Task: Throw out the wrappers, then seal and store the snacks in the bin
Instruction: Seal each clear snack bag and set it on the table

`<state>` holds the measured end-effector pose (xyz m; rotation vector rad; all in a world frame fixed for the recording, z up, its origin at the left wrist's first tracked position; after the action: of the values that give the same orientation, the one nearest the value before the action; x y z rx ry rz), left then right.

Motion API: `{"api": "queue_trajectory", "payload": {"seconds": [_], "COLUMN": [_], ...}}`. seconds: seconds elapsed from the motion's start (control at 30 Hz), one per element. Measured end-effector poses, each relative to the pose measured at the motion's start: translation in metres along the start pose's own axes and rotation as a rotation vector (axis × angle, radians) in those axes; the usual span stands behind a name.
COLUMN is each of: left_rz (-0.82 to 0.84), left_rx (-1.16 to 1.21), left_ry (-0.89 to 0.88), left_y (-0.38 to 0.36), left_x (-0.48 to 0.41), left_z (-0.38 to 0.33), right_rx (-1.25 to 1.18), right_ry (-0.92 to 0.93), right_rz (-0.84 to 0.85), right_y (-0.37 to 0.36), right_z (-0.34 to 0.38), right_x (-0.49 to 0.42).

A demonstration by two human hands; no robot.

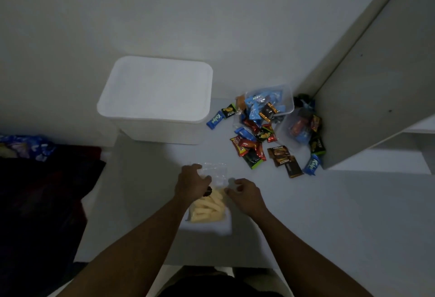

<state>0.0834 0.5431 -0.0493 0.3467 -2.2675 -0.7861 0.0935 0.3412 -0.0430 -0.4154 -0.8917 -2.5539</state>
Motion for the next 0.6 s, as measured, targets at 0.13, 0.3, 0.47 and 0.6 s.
{"api": "queue_trajectory", "payload": {"seconds": [0.13,0.3,0.47,0.6], "left_rz": [0.022,0.105,0.082,0.059], "left_rx": [0.001,-0.062,-0.140,-0.217], "left_ry": [-0.087,-0.131,-0.157,-0.148], "left_y": [-0.019,-0.045,-0.056,-0.067], "left_x": [-0.013,-0.027,-0.057,-0.091], "left_z": [-0.054,-0.113,-0.169,-0.192], "right_rx": [-0.049,-0.140,-0.229,-0.244], "right_ry": [-0.019,-0.009,0.025,-0.004], "right_rz": [-0.073,-0.166,-0.189,-0.119], "right_y": [0.049,0.110,0.145,0.137], "right_z": [-0.013,-0.017,-0.014,-0.017], "right_x": [-0.020,-0.055,-0.096,-0.136]}}
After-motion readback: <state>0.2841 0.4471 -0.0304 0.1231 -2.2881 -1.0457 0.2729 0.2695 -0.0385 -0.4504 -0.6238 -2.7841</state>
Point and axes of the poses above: each hand's wrist, its own x-axis away from the middle knuckle, its own y-axis out of the back of the hand, z = x × y, the point moved 7 cm from there along -x, towards the middle knuckle, and after that the axes turned 10 degrees about y, right-handed, at the moved point
